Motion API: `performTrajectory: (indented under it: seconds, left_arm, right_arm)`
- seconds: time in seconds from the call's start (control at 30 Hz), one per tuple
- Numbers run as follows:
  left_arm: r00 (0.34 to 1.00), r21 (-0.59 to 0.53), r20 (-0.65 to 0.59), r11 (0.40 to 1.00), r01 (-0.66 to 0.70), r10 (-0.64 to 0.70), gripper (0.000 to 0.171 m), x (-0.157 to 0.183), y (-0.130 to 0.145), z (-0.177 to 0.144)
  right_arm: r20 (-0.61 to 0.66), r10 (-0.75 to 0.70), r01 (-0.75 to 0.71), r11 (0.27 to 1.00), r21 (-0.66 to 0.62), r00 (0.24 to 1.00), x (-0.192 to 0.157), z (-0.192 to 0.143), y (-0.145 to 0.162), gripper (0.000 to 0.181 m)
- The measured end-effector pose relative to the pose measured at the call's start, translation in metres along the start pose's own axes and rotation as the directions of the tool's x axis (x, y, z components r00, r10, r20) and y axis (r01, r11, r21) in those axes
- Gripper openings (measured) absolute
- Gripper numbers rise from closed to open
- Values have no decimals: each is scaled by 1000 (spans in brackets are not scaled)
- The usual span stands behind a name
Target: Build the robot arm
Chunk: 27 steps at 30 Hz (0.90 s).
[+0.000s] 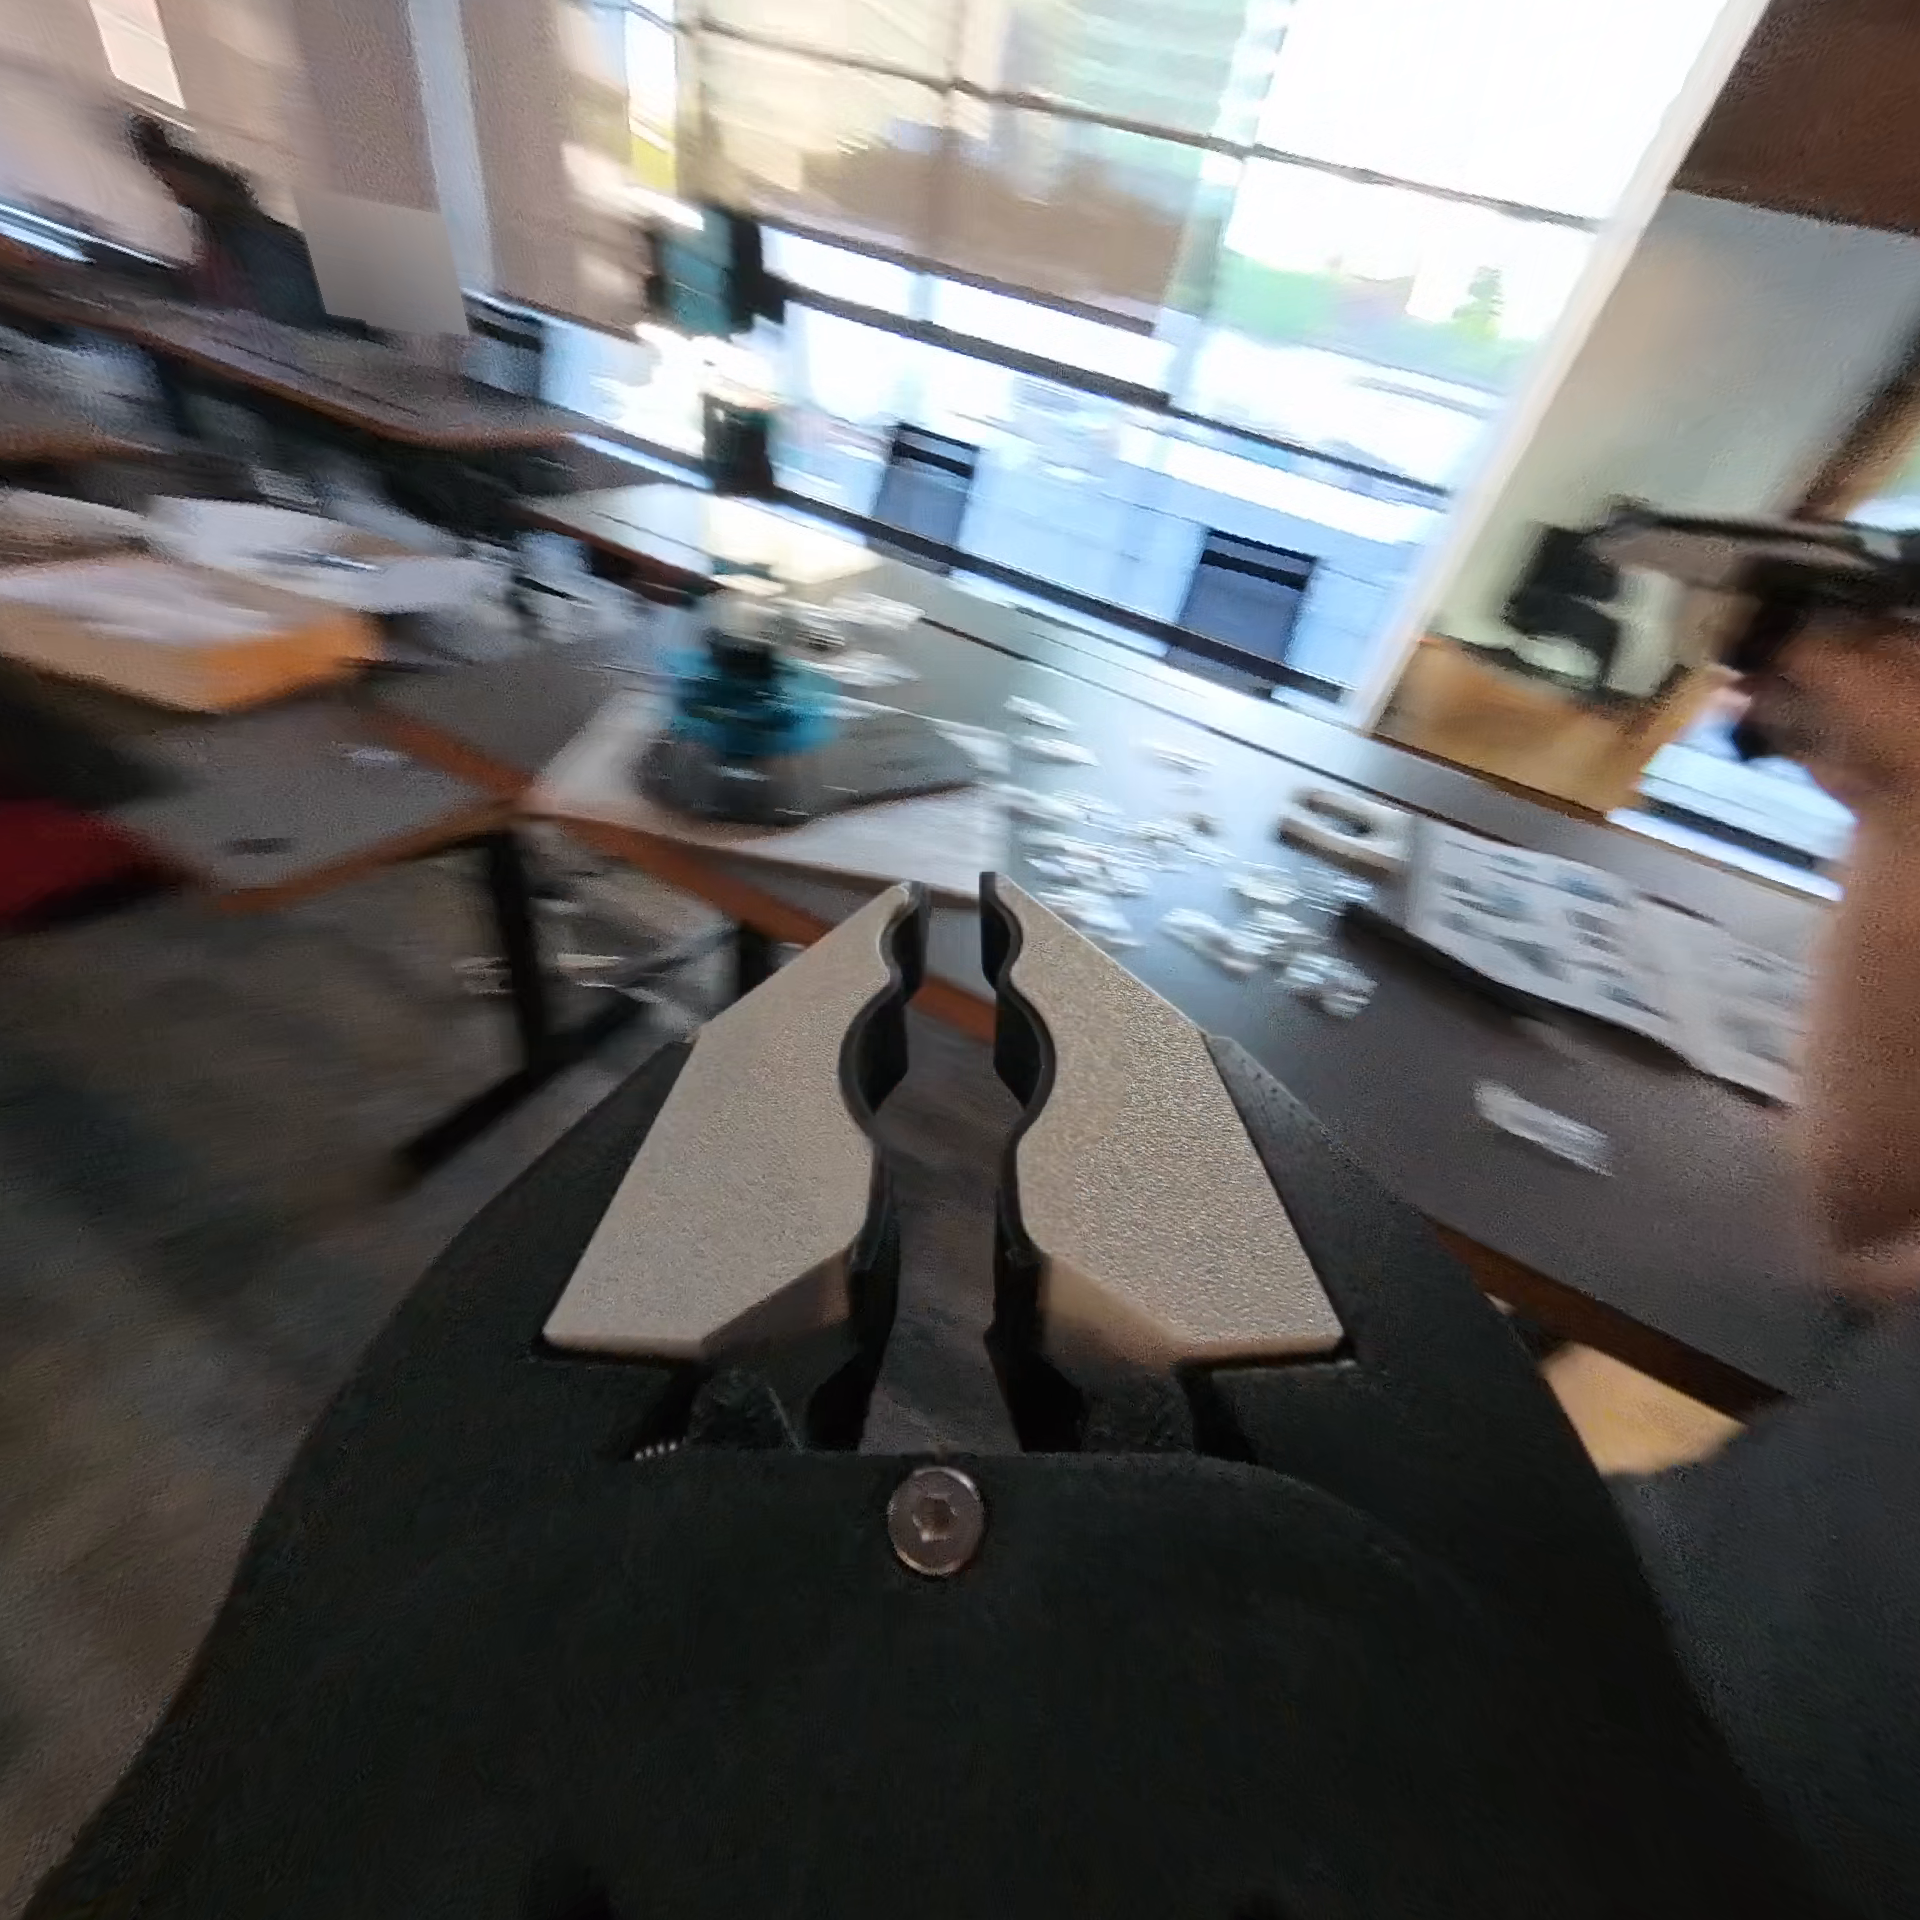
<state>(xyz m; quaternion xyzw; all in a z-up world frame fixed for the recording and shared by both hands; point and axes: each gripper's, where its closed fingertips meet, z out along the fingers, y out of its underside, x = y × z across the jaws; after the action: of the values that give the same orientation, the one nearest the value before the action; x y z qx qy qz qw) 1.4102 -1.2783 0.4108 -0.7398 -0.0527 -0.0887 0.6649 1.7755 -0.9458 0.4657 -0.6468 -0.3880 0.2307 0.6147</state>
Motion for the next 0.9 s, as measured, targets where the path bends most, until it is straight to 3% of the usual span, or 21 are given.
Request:
performTrajectory:
  seconds: [0.07,0.13,0.17,0.27,0.37,0.47,0.6,0.77,0.9]
  left_arm:
    - [986,83,164,996,-21,7,9,-61,-25,-50]
    - [967,136,253,990,-45,9,11,-113,-45,-89]
    - [957,141,290,988,-62,19,12,-139,-51,-104]
    - [932,117,356,987,-112,64,17,-218,-57,-134]
    - [903,41,403,983,-179,147,19,-303,-52,-139]
    - [921,-71,360,989,-131,148,25,-372,-43,-116]
    - [953,-123,247,981,-150,176,26,-444,-44,-56]
    - [980,-80,151,989,-120,131,28,-535,-64,41]
    - [978,-74,163,990,-120,131,28,-624,-84,109]
  right_arm:
    - [107,-57,57,998,-2,993,-63,37,-1,18]
    - [240,-100,111,993,-33,966,-128,75,3,0]
    - [285,-112,130,991,-43,952,-158,95,5,0]
    - [296,-117,146,986,-75,948,-227,158,6,0]
    - [247,-146,163,985,-49,958,-290,228,-5,0]
    - [239,-172,186,982,-39,956,-353,301,-20,0]
    - [299,-280,324,940,-107,912,-423,391,-18,1]
    - [422,-215,305,939,-159,881,-479,506,-2,3]
    - [470,-182,276,951,-139,864,-496,621,8,3]
